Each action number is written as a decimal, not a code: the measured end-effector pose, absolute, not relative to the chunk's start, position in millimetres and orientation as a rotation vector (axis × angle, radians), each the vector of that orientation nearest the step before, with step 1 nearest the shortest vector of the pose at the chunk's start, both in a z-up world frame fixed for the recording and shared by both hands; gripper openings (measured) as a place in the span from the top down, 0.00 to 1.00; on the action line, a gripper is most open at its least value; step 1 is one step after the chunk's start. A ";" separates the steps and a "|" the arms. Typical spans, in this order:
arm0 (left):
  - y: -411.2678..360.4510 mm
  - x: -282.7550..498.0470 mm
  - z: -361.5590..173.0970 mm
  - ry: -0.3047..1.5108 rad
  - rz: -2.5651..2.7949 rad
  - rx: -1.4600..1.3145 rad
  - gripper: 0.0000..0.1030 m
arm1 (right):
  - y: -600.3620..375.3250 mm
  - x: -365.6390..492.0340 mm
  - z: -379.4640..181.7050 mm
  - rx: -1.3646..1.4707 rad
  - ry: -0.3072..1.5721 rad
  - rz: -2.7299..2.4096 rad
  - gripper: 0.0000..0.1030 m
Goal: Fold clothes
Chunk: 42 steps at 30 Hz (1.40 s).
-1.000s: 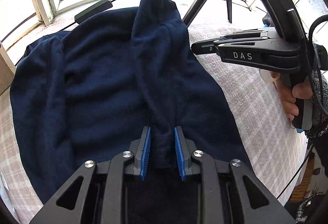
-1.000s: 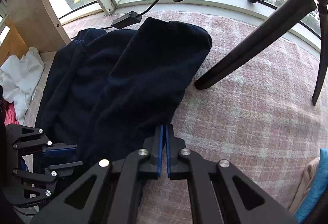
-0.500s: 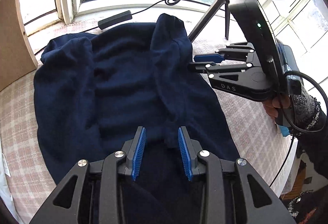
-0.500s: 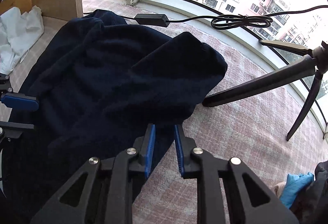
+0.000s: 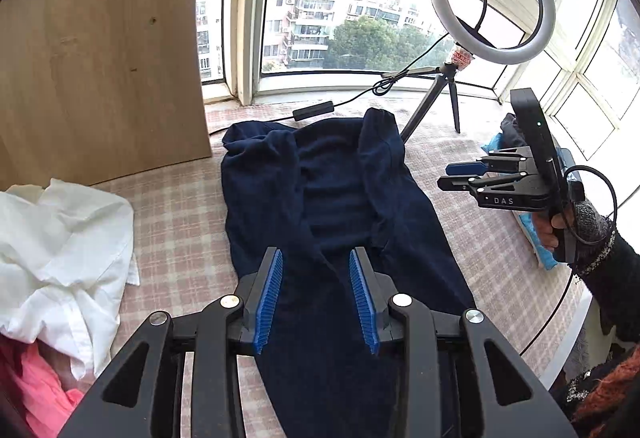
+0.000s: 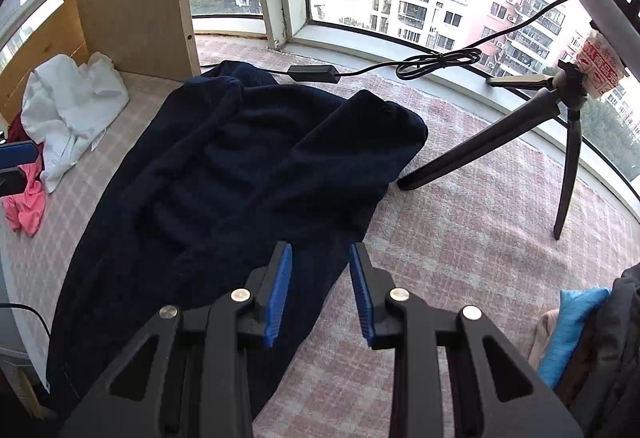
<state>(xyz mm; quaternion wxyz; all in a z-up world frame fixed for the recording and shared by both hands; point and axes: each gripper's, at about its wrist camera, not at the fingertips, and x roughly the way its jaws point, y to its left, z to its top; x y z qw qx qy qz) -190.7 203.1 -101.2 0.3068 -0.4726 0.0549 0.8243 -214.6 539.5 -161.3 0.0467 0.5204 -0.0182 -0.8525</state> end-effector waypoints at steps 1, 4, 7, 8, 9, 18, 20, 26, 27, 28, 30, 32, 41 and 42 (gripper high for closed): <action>188.3 -179.9 -98.1 0.130 2.188 -1.253 0.67 | 534.9 -202.9 -157.7 1.580 -0.084 -2.588 0.72; 157.8 -139.8 -101.0 0.111 2.191 -1.283 0.67 | 519.6 -169.4 -146.1 1.560 -0.160 -2.543 0.72; 138.1 -98.2 -116.1 0.097 2.164 -1.335 0.66 | 503.1 -155.0 -139.0 1.542 -0.215 -2.514 0.71; 133.3 -85.0 -124.0 0.085 2.138 -1.363 0.66 | 496.5 -152.5 -137.5 1.543 -0.215 -2.515 0.71; 130.5 -71.3 -132.7 0.085 2.110 -1.390 0.66 | 489.7 -150.0 -135.8 1.545 -0.213 -2.517 0.71; 106.7 30.3 -181.6 0.168 1.884 -1.473 0.66 | 414.2 -54.4 -123.0 1.537 -0.156 -2.438 0.71; 80.0 43.9 -167.0 0.119 1.873 -1.438 0.66 | 395.9 -19.4 -129.5 1.572 -0.211 -2.400 0.71; 19.9 63.6 -146.6 0.225 1.969 -1.417 0.66 | 391.0 68.6 -120.8 1.496 -0.691 -2.448 0.71; 27.2 66.5 -150.1 0.256 1.951 -1.406 0.66 | 389.1 72.3 -118.4 1.510 -0.656 -2.506 0.71; 38.7 70.5 -153.9 0.271 1.920 -1.387 0.66 | 386.3 69.1 -120.6 1.536 -0.615 -2.542 0.71; 69.0 82.0 -162.8 0.247 1.850 -1.330 0.66 | 384.7 50.9 -131.4 1.571 -0.574 -2.558 0.71; 105.1 93.6 -177.6 0.247 1.782 -1.293 0.66 | 386.1 21.2 -143.1 1.592 -0.512 -2.583 0.71; 174.4 118.5 -233.1 0.426 1.745 -1.362 0.61 | 379.8 -113.2 -218.6 1.777 -0.369 -2.452 0.71; 175.7 119.4 -235.0 0.425 1.746 -1.376 0.60 | 377.2 -119.4 -224.9 1.798 -0.353 -2.435 0.71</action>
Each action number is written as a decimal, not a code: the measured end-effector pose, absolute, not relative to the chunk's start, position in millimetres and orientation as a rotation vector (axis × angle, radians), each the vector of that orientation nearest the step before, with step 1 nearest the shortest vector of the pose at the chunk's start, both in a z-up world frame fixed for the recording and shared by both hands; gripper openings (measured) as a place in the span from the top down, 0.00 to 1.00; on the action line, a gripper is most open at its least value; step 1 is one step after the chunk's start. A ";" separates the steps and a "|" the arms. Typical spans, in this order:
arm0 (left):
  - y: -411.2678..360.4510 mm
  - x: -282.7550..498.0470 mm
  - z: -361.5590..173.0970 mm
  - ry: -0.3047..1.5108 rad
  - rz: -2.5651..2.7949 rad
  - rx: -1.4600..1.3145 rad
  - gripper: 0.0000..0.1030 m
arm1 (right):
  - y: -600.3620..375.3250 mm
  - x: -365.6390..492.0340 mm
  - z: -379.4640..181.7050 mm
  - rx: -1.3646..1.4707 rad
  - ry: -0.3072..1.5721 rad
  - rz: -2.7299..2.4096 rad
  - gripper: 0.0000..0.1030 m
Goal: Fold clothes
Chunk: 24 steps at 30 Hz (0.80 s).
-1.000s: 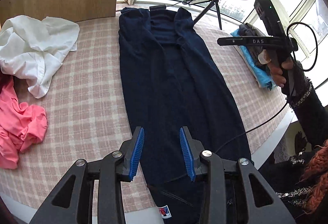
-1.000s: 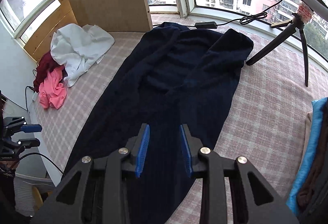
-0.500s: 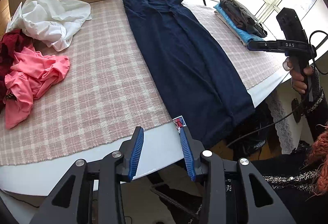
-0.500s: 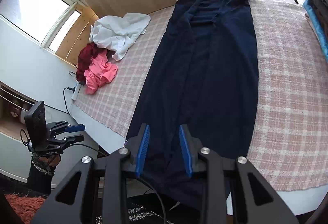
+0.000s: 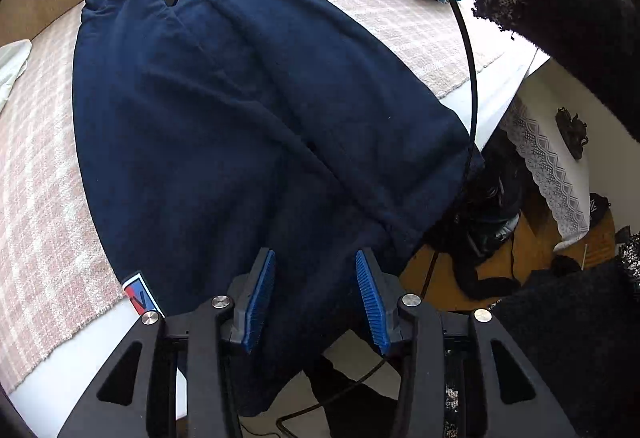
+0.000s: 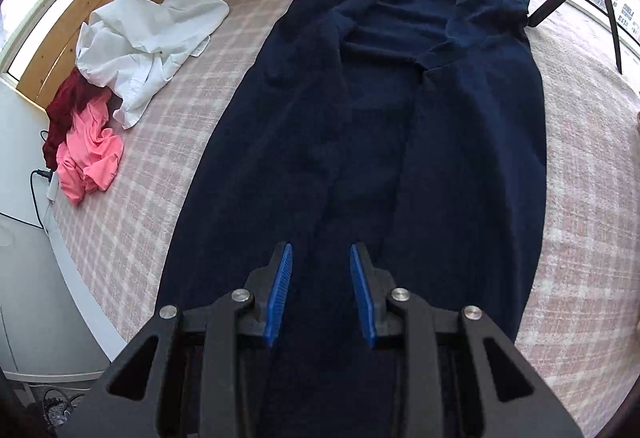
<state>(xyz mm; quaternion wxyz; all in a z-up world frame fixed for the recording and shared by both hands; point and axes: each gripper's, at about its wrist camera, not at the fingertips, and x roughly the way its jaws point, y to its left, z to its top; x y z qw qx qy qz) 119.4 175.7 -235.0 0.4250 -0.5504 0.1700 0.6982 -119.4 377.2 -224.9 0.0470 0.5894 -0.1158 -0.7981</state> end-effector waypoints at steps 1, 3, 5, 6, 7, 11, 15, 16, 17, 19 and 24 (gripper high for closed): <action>176.9 120.3 -237.0 0.424 1.747 -1.391 0.60 | 374.5 -125.2 -231.0 1.819 -0.336 -2.420 0.71; 179.0 121.4 -237.3 0.430 1.750 -1.404 0.60 | 370.4 -134.3 -241.9 1.860 -0.312 -2.386 0.71; 180.5 122.9 -236.9 0.439 1.750 -1.406 0.54 | 369.6 -136.6 -241.1 1.858 -0.309 -2.378 0.71; 180.2 124.0 -237.0 0.448 1.750 -1.400 0.52 | 369.2 -137.6 -240.3 1.855 -0.308 -2.375 0.71; 180.3 124.6 -237.1 0.454 1.751 -1.395 0.51 | 368.4 -137.2 -239.5 1.849 -0.297 -2.373 0.72; 175.4 119.7 -237.4 0.427 1.747 -1.401 0.51 | 365.9 -133.7 -236.8 1.835 -0.267 -2.355 0.95; 173.4 117.6 -236.6 0.417 1.744 -1.400 0.51 | 372.1 -130.4 -229.5 1.826 -0.252 -2.393 0.97; 173.7 118.2 -236.3 0.422 1.745 -1.396 0.51 | 375.6 -130.4 -228.4 1.834 -0.243 -2.415 0.97; 173.7 118.6 -236.1 0.424 1.745 -1.393 0.51 | 379.0 -130.4 -227.4 1.841 -0.234 -2.437 0.97; 178.2 122.9 -240.1 0.423 1.743 -1.389 0.49 | 381.5 -129.4 -229.7 1.832 -0.266 -2.395 0.97; 181.5 124.3 -241.2 0.433 1.727 -1.381 0.46 | 375.6 -118.0 -224.3 1.809 -0.350 -2.312 0.89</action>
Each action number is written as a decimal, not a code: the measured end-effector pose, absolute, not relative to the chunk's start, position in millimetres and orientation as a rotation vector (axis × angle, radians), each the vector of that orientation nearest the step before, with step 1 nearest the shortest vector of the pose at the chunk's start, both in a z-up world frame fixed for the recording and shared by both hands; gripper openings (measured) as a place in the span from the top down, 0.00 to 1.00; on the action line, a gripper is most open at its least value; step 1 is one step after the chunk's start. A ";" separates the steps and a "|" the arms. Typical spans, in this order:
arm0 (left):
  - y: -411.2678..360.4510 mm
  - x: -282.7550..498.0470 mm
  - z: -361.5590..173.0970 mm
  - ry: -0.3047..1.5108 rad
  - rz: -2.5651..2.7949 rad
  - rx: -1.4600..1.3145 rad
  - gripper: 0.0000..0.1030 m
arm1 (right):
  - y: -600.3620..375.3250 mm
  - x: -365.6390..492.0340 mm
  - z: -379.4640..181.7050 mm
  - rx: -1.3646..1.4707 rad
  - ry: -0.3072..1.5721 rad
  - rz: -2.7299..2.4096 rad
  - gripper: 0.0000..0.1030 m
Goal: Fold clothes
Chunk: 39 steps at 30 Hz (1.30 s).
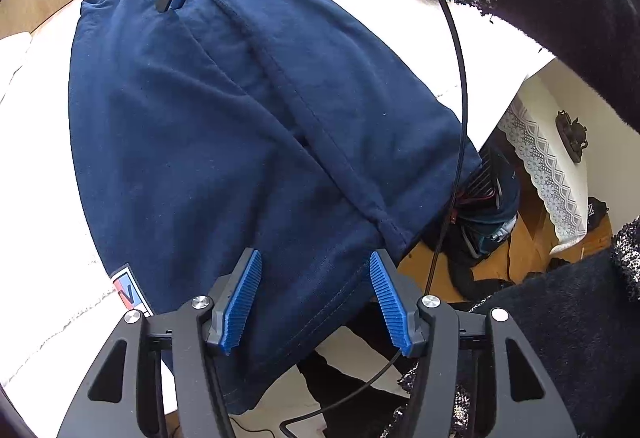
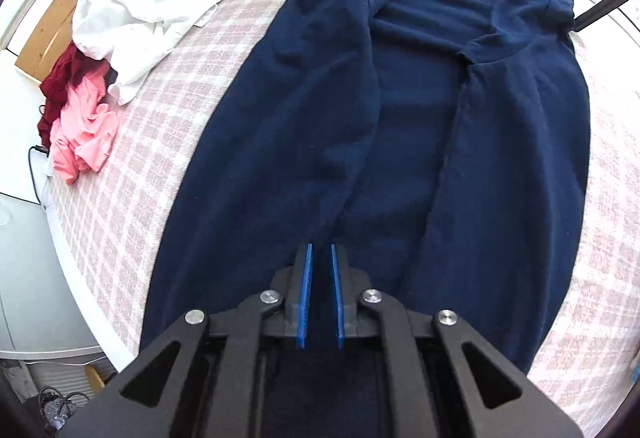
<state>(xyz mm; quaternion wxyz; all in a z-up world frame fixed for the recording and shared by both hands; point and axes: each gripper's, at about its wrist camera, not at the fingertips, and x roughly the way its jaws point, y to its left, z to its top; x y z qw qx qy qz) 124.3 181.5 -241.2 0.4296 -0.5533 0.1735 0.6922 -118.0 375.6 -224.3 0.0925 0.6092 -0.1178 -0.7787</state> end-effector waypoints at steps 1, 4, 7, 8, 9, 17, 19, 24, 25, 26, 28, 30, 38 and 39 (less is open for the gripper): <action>182.1 124.4 -241.0 0.438 1.724 -1.380 0.46 | 373.8 -117.3 -225.5 1.824 -0.337 -2.308 0.89; 182.6 124.2 -240.5 0.443 1.715 -1.378 0.46 | 369.8 -115.1 -229.8 1.872 -0.304 -2.297 0.89; 182.2 123.4 -240.1 0.441 1.708 -1.376 0.46 | 372.2 -111.0 -230.7 1.873 -0.340 -2.290 0.89; 182.1 123.2 -240.0 0.440 1.706 -1.375 0.46 | 373.8 -109.4 -229.8 1.865 -0.357 -2.284 0.90; 182.0 123.0 -239.8 0.439 1.703 -1.375 0.46 | 375.4 -107.7 -229.0 1.857 -0.374 -2.277 0.97; 181.0 121.0 -238.8 0.433 1.684 -1.370 0.45 | 389.1 -97.3 -224.2 1.881 -0.363 -2.326 0.97; 180.8 119.7 -238.5 0.423 1.675 -1.380 0.45 | 390.4 -92.5 -219.3 1.840 -0.409 -2.288 0.96; 178.4 100.3 -223.5 0.279 1.647 -1.450 0.51 | 437.1 -55.8 -168.8 1.673 -0.647 -2.380 0.87; 179.8 94.5 -215.4 0.259 1.657 -1.432 0.51 | 451.4 -42.5 -160.3 1.663 -0.678 -2.428 0.87; 183.5 88.4 -208.1 0.248 1.667 -1.412 0.51 | 462.7 -29.5 -155.0 1.660 -0.694 -2.463 0.87; 193.3 75.9 -194.6 0.237 1.689 -1.367 0.51 | 485.0 -2.5 -152.1 1.656 -0.749 -2.496 0.87; 201.7 63.5 -187.9 0.264 1.724 -1.338 0.51 | 489.7 15.6 -161.9 1.676 -0.816 -2.469 0.87; 184.6 33.4 -188.3 0.288 1.756 -1.398 0.51 | 436.5 90.0 -203.1 1.855 -0.684 -2.359 0.85; 185.0 29.1 -188.4 0.290 1.760 -1.406 0.51 | 435.5 97.3 -202.3 1.851 -0.691 -2.361 0.85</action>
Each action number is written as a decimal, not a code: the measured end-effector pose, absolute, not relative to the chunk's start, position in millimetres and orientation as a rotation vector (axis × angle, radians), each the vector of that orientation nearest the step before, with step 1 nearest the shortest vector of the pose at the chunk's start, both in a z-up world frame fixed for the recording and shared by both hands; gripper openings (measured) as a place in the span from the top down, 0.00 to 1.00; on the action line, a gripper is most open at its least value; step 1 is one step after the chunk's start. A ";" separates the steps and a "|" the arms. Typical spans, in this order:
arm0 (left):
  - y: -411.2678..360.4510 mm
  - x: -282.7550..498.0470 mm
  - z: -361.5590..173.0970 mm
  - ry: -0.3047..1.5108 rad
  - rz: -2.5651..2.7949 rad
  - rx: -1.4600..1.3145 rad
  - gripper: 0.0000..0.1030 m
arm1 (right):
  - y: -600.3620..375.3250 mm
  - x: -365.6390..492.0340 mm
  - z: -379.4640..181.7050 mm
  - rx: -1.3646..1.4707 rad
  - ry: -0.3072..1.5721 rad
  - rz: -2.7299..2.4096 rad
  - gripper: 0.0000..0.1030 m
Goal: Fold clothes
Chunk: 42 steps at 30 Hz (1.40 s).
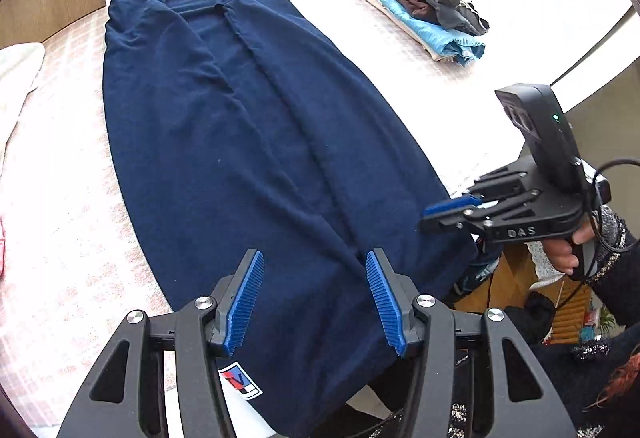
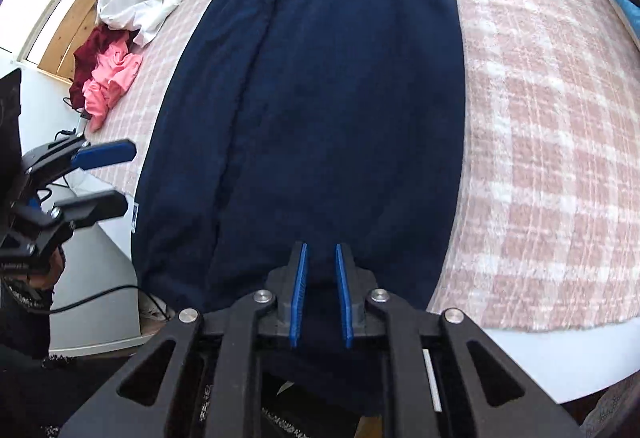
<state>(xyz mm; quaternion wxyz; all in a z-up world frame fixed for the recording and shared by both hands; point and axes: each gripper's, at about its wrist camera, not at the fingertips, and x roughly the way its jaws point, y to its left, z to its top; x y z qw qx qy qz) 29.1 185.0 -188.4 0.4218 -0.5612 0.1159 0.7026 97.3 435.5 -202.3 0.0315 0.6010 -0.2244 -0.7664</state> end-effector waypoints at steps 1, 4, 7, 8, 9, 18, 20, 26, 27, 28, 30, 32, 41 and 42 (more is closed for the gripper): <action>190.6 24.9 -189.3 0.292 1.761 -1.404 0.51 | 434.5 104.7 -201.6 1.847 -0.699 -2.362 0.85; 216.2 12.3 -193.4 0.296 1.764 -1.385 0.51 | 450.6 110.7 -185.0 1.787 -0.723 -2.435 0.85; 250.7 -11.9 -203.4 0.294 1.807 -1.390 0.51 | 480.7 84.1 -164.4 1.721 -0.678 -2.564 0.85; 260.7 -22.4 -206.8 0.287 1.822 -1.397 0.51 | 490.8 71.5 -160.4 1.715 -0.649 -2.604 0.85; 269.8 -34.0 -210.2 0.275 1.836 -1.405 0.51 | 501.5 55.7 -159.7 1.708 -0.643 -2.625 0.85; 304.9 -117.5 -240.0 0.180 1.917 -1.512 0.54 | 572.7 -81.4 -185.6 1.684 -0.679 -2.646 0.85; 309.2 -120.3 -240.3 0.203 1.920 -1.513 0.54 | 575.5 -99.4 -191.5 1.690 -0.663 -2.629 0.85; 321.5 -123.9 -240.7 0.278 1.902 -1.533 0.83 | 568.4 -129.1 -198.3 1.688 -0.581 -2.592 0.85; 322.9 -123.2 -241.0 0.295 1.902 -1.531 0.86 | 567.4 -129.8 -198.1 1.692 -0.570 -2.586 0.85; 323.7 -122.4 -240.9 0.307 1.900 -1.526 0.87 | 566.8 -132.4 -198.7 1.696 -0.560 -2.583 0.85; 325.4 -120.7 -240.8 0.331 1.897 -1.516 0.95 | 565.6 -136.6 -199.7 1.697 -0.545 -2.575 0.85; 324.0 -119.9 -240.1 0.329 1.895 -1.507 0.96 | 566.5 -140.2 -200.7 1.691 -0.567 -2.559 0.85; 299.2 -117.6 -240.5 0.283 1.917 -1.526 0.94 | 556.2 -153.2 -206.9 1.731 -0.423 -2.586 0.85; 296.7 -119.3 -241.6 0.254 1.905 -1.541 0.93 | 553.3 -152.1 -204.0 1.726 -0.393 -2.604 0.85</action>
